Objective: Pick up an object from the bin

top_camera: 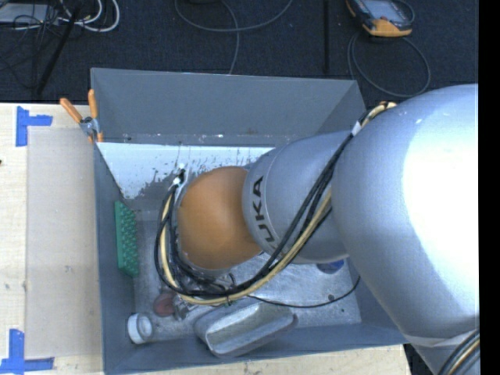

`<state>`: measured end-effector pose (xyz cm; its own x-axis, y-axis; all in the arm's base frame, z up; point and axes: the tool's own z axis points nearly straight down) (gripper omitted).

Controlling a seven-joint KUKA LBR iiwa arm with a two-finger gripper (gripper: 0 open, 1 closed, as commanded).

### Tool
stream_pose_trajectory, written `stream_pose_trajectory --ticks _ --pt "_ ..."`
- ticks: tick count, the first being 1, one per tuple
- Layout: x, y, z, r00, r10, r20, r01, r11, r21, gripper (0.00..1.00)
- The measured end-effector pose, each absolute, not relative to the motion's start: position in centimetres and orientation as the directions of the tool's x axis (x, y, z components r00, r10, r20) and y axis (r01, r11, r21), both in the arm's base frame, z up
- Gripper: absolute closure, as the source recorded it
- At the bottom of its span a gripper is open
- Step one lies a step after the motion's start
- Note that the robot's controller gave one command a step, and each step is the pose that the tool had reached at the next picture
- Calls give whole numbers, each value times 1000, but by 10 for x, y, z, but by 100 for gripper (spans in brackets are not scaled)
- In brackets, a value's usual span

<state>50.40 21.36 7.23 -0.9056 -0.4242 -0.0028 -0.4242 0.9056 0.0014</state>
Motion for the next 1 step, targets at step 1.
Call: stream_pose_trajectory --ticks 1 --pt "499 212 214 -903 -429 -8 -429 903 0 100"
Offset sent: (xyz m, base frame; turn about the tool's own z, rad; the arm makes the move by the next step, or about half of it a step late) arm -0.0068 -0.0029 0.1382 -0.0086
